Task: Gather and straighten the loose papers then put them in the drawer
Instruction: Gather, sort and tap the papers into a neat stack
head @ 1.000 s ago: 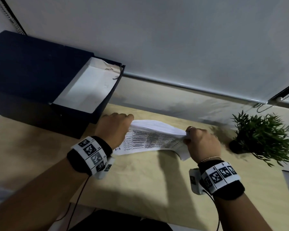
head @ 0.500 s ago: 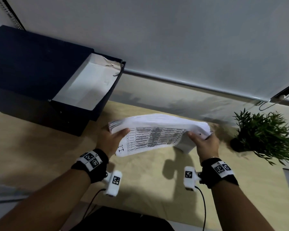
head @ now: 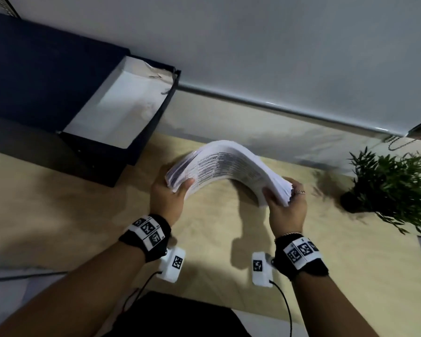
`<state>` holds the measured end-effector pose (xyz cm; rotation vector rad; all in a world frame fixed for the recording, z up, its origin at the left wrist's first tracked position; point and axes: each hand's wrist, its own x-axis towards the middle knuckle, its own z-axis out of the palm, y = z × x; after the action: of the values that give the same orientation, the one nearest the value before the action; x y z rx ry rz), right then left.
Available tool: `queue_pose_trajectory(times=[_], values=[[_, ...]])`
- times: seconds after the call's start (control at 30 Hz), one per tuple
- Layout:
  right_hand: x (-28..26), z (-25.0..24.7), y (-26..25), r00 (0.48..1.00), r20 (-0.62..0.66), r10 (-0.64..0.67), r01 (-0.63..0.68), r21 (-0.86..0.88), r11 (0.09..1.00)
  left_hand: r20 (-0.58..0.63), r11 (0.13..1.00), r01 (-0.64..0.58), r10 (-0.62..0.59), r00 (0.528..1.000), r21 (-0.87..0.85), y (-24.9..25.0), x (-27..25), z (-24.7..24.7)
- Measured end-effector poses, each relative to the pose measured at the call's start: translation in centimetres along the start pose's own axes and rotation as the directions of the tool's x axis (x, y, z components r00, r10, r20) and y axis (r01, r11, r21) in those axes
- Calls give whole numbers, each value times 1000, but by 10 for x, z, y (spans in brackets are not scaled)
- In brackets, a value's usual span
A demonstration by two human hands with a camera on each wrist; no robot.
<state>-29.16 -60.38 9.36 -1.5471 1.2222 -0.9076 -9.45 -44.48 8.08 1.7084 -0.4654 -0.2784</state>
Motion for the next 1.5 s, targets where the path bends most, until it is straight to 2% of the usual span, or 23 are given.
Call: queue_pose_trajectory(times=[0.1, 0.17, 0.27, 0.47, 0.53, 0.73, 0.83, 0.97, 1.1, 1.27, 1.33, 1.5], values=[[9, 4, -4, 1000, 19, -22, 22, 19, 1000, -60, 999, -26, 29, 998, 38, 6, 4, 1], [16, 3, -12, 997, -38, -65, 67, 56, 996, -85, 999, -54, 54, 995, -1, 16, 7, 1], [16, -6, -15, 993, -70, -92, 96, 67, 993, -55, 997, -73, 72, 996, -10, 19, 8, -7], [10, -6, -8, 1000, 17, 1, -4, 140, 990, 36, 994, 102, -100, 994, -49, 2, 9, -10], [10, -4, -9, 1000, 9, 6, -8, 163, 987, 60, 992, 83, -78, 995, -97, 8, 12, -5], [10, -4, -20, 999, -33, 11, 0, 317, 949, -8, 974, 80, -84, 996, -214, 14, 20, -10], [9, -1, -24, 994, -103, 22, 14, 330, 944, -38, 926, 115, -137, 990, -360, 22, 18, -4], [9, -2, -25, 990, -138, -21, 62, 298, 952, -87, 918, 86, -129, 988, -387, 24, 22, -4], [12, -5, -24, 991, -124, -53, 83, 251, 964, -128, 962, 4, -41, 991, -272, 26, 25, -6], [13, -13, -24, 991, -42, -129, 135, 242, 961, 25, 991, -90, 93, 995, -100, 25, 22, -14], [14, -17, -21, 989, -16, -148, 148, 220, 964, 62, 993, -84, 89, 994, -79, 21, 21, -17], [13, -24, -22, 960, 81, -267, 254, 142, 957, 53, 996, -48, 52, 997, -76, 14, 22, -20]])
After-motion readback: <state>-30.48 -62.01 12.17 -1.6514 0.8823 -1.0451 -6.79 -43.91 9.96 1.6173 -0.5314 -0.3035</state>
